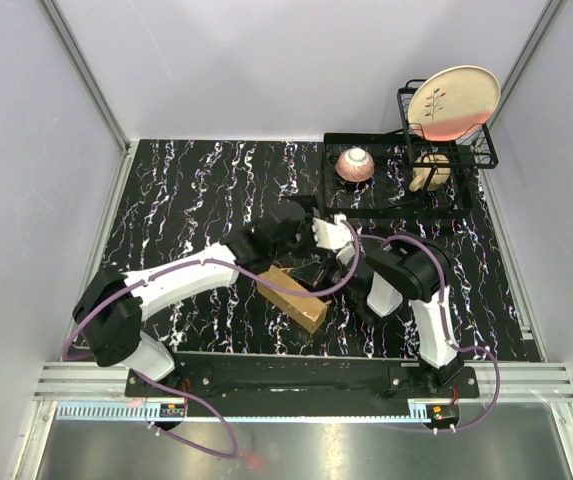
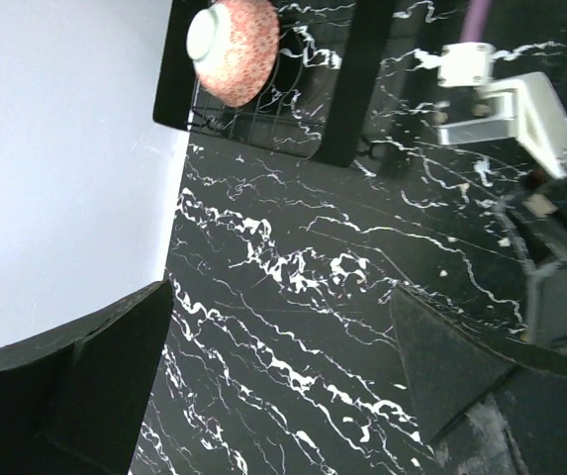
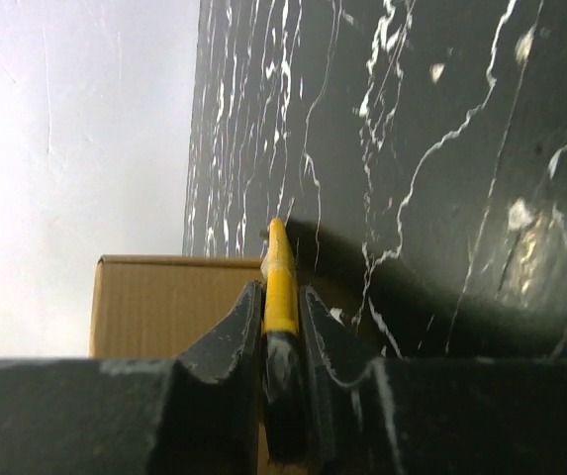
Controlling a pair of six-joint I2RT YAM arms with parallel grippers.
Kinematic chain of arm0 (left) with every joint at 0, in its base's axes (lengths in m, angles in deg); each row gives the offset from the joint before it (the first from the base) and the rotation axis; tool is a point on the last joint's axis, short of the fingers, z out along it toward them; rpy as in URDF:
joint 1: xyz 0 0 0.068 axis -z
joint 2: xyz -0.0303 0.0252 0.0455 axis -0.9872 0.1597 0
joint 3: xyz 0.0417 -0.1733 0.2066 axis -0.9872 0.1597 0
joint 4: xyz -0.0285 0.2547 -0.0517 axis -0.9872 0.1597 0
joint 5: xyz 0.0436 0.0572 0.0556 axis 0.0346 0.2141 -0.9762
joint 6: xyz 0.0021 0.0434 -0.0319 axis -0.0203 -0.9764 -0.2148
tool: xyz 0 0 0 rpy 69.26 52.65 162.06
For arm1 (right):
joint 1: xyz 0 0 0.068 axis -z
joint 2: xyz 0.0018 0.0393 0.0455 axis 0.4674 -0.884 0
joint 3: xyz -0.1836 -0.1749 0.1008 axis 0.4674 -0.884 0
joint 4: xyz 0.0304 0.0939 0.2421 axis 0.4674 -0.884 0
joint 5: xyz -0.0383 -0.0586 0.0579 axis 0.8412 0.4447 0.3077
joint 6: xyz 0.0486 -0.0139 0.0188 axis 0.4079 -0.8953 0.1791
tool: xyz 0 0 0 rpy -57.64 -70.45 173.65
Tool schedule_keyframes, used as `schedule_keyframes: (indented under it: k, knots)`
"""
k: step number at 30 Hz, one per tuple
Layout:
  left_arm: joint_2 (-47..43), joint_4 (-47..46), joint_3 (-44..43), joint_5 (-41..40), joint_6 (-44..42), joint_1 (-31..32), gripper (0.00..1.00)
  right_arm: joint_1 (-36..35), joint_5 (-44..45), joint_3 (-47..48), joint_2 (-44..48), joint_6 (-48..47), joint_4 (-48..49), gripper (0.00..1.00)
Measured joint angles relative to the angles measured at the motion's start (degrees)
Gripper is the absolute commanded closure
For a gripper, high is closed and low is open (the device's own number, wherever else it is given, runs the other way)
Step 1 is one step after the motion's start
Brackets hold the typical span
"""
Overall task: Unpack the express box
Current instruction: Adjust the express box at the center of the board.
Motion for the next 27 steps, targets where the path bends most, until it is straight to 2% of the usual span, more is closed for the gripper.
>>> schedule_keyframes:
  k: [4,8,11,19,27]
  knots:
    - [-0.70,7.19,-6.12,5.68,3.39,-5.60,0.01,1.31,-5.66,-0.76,5.66,-2.95,-7.19,1.00]
    - [-4.22,15.65,-11.37,17.07,4.76,-14.86,0.01,2.91,-6.49,-0.37,17.68,-9.57,-21.24,1.00]
    - [-6.67,20.35,-12.57,22.40,2.97,-18.49,0.01,5.05,-5.79,2.05,25.09,-14.43,-30.38,1.00]
    - [-7.04,38.60,-11.58,36.33,-10.27,-17.70,0.01,10.62,-1.95,6.99,34.58,-23.37,-49.22,1.00]
    - [-3.39,48.98,-9.49,41.59,-23.50,-17.70,0.01,15.17,3.89,10.08,51.98,-28.37,-69.11,1.00]
